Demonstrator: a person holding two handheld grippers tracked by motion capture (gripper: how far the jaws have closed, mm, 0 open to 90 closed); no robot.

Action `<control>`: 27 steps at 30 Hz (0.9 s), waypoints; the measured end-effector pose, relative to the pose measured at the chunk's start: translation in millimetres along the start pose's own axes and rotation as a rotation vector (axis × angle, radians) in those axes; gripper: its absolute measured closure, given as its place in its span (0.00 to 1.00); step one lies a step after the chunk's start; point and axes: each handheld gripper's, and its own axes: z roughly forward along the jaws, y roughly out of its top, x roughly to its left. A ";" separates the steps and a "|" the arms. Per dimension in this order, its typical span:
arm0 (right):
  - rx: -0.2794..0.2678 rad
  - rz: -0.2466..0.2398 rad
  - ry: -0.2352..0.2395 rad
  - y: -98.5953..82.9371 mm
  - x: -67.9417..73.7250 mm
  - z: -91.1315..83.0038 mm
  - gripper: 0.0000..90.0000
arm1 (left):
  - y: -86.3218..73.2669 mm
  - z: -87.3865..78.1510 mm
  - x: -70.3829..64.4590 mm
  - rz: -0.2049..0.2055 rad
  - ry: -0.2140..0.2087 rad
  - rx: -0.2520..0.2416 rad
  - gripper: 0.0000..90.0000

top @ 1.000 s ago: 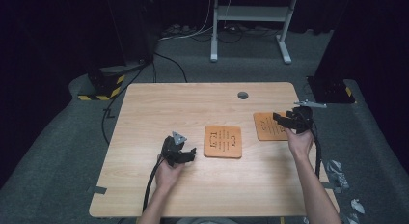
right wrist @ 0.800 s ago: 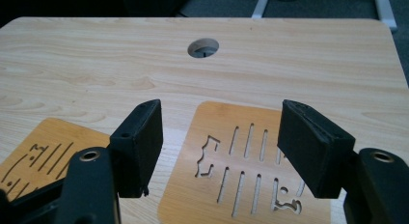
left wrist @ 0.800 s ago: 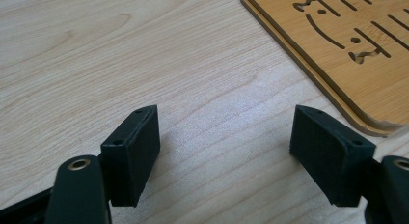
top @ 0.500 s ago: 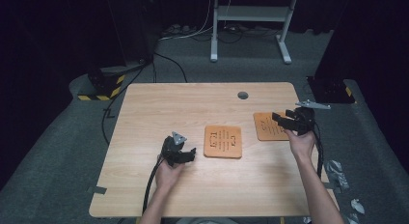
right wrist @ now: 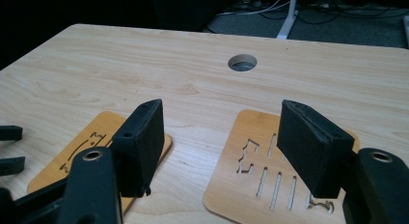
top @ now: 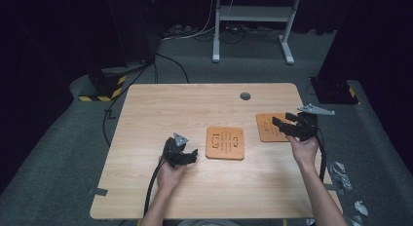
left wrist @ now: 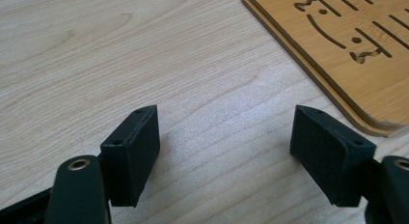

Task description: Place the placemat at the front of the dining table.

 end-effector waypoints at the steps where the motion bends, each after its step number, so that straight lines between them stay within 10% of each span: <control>1: -0.004 -0.001 0.002 -0.5 1.2 -1.2 0.37 | 0.0 0.0 0.1 0.001 0.000 0.000 0.29; 27: -0.058 -0.006 0.070 -21.5 13.2 -36.6 0.39 | 0.0 0.0 0.0 -0.001 0.000 0.000 0.29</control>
